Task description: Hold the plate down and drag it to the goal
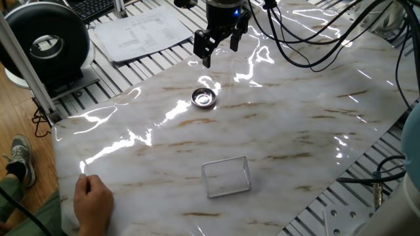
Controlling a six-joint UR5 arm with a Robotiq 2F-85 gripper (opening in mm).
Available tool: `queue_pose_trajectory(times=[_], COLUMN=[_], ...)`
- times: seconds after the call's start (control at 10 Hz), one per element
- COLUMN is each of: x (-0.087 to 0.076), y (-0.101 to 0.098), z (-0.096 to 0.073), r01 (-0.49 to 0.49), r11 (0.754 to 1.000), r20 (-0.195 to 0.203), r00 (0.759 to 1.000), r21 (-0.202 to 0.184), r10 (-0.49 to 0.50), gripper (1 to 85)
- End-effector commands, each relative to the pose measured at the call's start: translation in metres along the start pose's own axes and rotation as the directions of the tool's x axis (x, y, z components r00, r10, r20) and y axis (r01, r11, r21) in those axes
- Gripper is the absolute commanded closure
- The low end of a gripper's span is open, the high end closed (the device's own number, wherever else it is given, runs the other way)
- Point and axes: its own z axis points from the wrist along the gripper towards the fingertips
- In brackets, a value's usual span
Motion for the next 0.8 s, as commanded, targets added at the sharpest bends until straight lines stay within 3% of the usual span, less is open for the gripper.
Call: queue_pose_trajectory(times=[0.0,0.7], x=[-0.0183,-0.0205], y=[-0.0023,-0.0038], z=[-0.0006,0.0000], r01=[0.155,0.163], r11=[0.988,0.986], r20=[0.067,0.072], r00=[0.985,0.984], r21=[0.028,0.041], r10=[-0.157,-0.165], gripper=[84.0,84.0])
